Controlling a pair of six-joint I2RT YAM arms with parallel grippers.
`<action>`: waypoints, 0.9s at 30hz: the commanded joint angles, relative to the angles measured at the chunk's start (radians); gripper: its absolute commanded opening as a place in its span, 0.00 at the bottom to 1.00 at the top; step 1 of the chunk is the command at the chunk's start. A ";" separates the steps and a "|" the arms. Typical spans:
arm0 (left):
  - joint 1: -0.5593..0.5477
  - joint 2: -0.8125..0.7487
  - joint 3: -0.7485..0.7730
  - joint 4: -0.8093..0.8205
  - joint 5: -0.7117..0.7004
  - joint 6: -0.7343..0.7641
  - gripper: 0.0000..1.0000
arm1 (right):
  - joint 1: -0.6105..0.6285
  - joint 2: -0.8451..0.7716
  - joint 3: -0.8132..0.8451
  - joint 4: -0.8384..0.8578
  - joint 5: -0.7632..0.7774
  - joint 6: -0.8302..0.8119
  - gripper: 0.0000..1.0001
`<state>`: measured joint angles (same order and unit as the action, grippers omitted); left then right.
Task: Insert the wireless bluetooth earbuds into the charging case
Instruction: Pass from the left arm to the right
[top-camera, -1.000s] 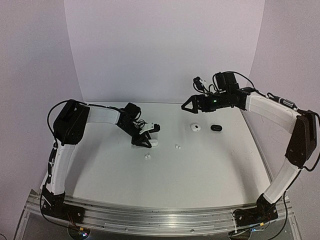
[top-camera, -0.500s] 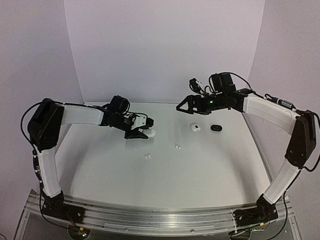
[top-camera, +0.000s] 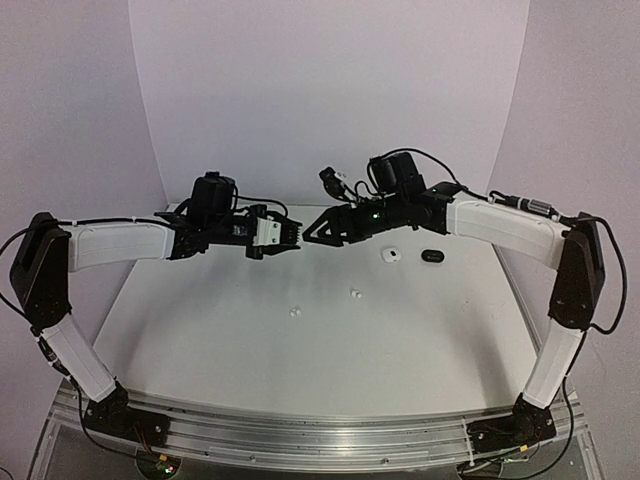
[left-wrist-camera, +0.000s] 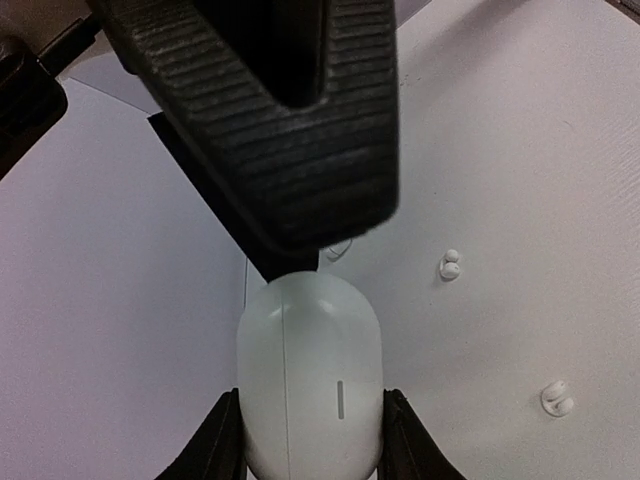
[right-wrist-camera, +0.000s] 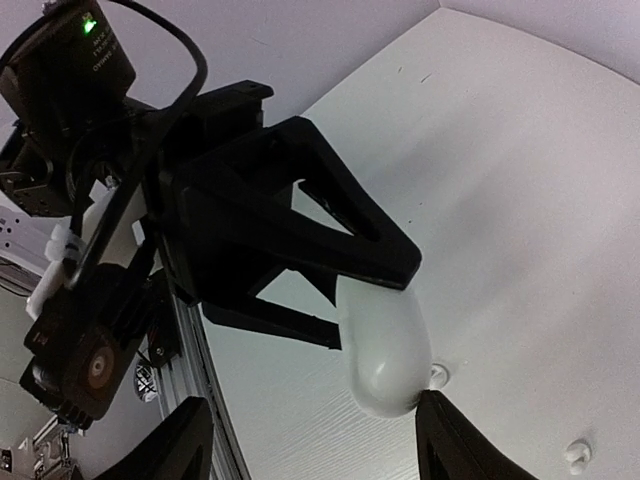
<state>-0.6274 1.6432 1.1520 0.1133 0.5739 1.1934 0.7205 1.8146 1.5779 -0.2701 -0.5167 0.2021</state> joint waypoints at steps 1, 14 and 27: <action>-0.009 -0.054 -0.011 0.042 0.009 0.024 0.00 | 0.001 0.053 0.078 0.046 -0.034 0.009 0.57; -0.014 -0.069 -0.023 0.048 0.027 0.006 0.00 | 0.005 0.094 0.103 0.047 -0.060 0.014 0.01; 0.026 -0.117 0.035 -0.042 0.143 -0.383 0.94 | 0.005 -0.015 0.088 0.046 -0.043 -0.059 0.00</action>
<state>-0.6274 1.5997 1.1355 0.1050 0.6054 1.0359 0.7180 1.8894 1.6390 -0.2549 -0.5468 0.1935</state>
